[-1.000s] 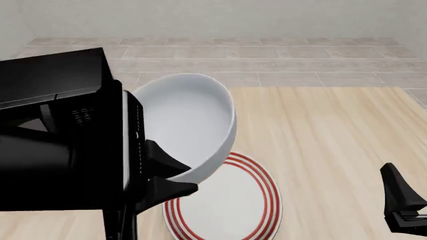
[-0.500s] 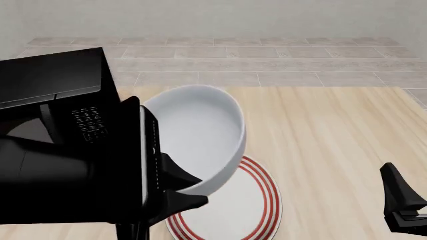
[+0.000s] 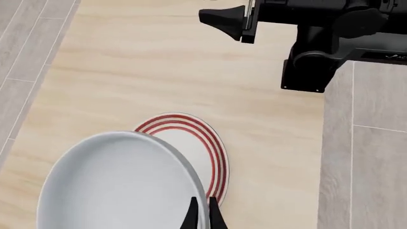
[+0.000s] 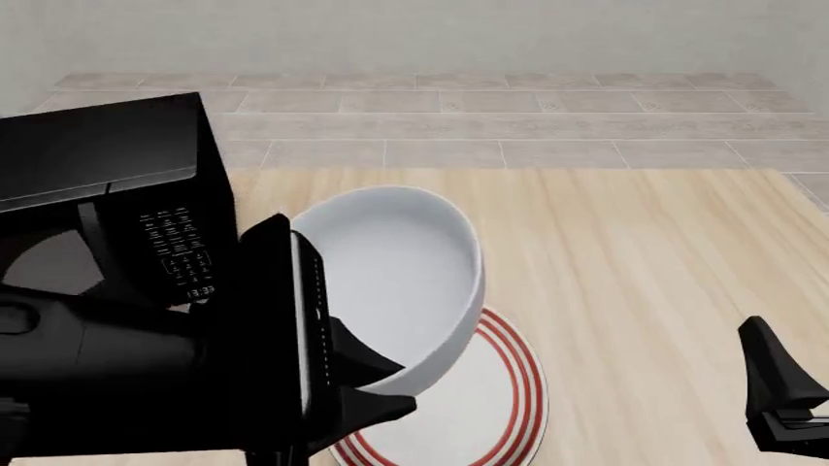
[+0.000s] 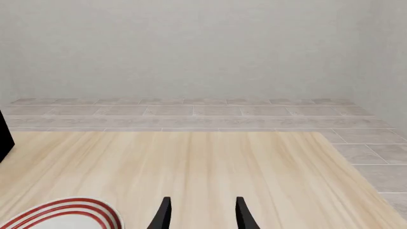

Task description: Pick up the white bowl and put it on the plate.

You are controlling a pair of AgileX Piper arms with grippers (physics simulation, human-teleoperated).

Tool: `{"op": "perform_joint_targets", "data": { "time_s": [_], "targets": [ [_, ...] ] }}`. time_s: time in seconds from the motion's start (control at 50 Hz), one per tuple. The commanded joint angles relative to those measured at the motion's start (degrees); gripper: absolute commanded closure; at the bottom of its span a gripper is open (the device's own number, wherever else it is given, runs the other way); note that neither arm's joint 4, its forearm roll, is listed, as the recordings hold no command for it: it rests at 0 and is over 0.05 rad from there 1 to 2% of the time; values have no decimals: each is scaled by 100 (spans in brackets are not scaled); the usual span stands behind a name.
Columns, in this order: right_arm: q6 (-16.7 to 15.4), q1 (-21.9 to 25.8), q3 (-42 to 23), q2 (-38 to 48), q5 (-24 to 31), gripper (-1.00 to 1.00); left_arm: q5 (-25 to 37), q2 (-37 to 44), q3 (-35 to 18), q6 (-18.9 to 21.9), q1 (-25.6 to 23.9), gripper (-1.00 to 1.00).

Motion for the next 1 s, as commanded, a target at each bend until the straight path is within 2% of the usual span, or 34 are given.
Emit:
{"op": "perform_joint_targets", "data": {
  "time_s": [0.02,1.0],
  "targets": [
    [0,0,0,0,0,-100,-224,11,145,-108,-59,100],
    [0,1,0,0,0,-100,-973,367,549,-365,-94,100]
  ]
}}
